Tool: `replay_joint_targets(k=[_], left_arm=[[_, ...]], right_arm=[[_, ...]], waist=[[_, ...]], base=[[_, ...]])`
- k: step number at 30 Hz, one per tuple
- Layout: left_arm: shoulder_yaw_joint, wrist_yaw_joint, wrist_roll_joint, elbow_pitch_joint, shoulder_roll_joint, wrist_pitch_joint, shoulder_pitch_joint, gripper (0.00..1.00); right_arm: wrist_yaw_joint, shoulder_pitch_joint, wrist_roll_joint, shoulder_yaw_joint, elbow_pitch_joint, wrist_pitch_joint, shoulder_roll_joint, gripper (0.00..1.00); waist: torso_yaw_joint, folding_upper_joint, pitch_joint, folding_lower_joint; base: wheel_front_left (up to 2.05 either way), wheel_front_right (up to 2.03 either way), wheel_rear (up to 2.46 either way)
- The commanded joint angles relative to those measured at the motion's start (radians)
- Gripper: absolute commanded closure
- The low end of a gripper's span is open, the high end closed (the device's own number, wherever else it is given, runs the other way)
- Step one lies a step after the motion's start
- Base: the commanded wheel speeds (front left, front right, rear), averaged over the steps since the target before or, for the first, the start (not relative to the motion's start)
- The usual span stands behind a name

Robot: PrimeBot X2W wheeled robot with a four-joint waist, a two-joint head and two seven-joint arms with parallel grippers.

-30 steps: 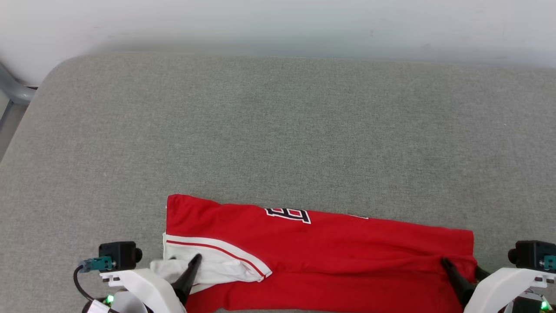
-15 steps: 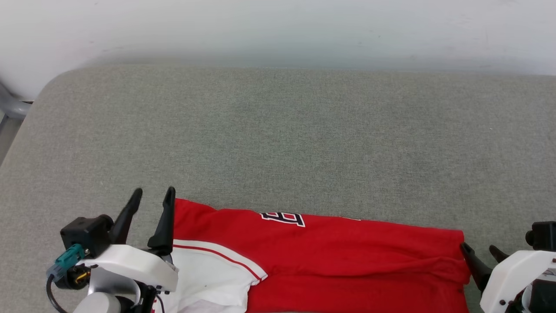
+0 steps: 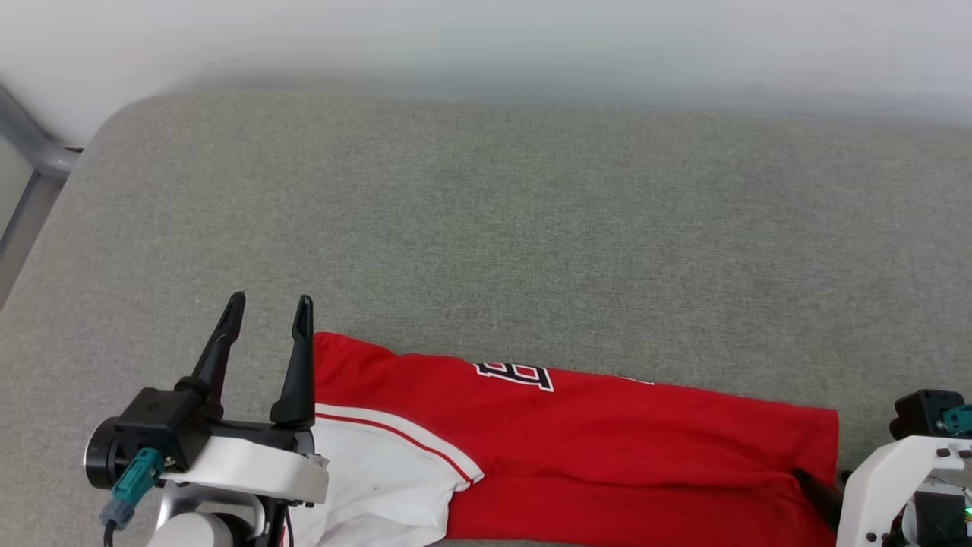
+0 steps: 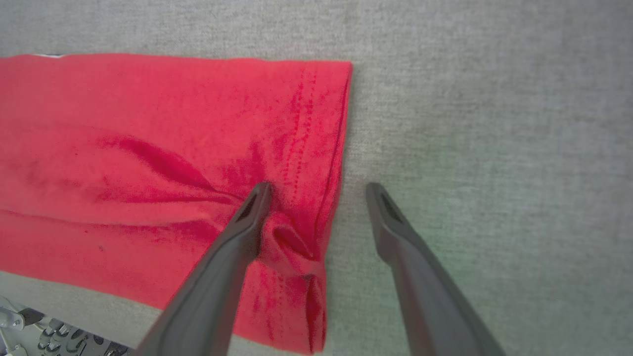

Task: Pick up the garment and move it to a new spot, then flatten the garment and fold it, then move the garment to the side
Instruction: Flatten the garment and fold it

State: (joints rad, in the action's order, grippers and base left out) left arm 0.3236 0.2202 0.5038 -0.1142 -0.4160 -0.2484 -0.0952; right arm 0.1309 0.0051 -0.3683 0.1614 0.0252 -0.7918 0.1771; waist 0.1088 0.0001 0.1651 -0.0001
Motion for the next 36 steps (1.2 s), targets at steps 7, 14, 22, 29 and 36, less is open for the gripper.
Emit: replay_joint_targets(k=[7, 14, 22, 29, 36], left_arm=[[0.022, 0.004, -0.028, -0.018, 0.001, 0.001, -0.013, 0.00], [0.021, 0.017, -0.031, -0.014, 0.002, -0.001, -0.002, 0.00], [0.020, 0.036, -0.044, -0.003, -0.013, 0.003, 0.032, 0.00], [0.030, 0.051, -0.050, -0.001, -0.011, 0.003, 0.053, 0.00], [0.040, 0.051, -0.060, -0.003, -0.016, 0.002, 0.056, 0.00]], right_arm=[[0.000, -0.003, -0.024, -0.051, 0.074, -0.049, -0.035, 0.66], [-0.001, -0.021, -0.041, -0.041, 0.046, -0.019, -0.027, 1.00], [-0.001, -0.016, -0.039, 0.034, -0.005, 0.003, 0.003, 1.00], [-0.001, 0.007, -0.029, 0.194, -0.003, -0.015, 0.016, 1.00], [0.000, -0.008, -0.068, 0.312, -0.025, -0.096, -0.037, 1.00]], waist=[[0.013, -0.0001, 0.027, 0.0001], [0.000, -0.0001, 0.016, 0.0001], [-0.023, -0.0001, -0.027, 0.0001], [-0.025, -0.0001, -0.062, 0.0001], [-0.025, -0.0001, -0.077, 0.0001]], base=[[0.00, 0.00, 0.00], [0.00, 0.00, 0.00], [0.00, 0.00, 0.00], [0.00, 0.00, 0.00], [0.00, 0.00, 0.00]])
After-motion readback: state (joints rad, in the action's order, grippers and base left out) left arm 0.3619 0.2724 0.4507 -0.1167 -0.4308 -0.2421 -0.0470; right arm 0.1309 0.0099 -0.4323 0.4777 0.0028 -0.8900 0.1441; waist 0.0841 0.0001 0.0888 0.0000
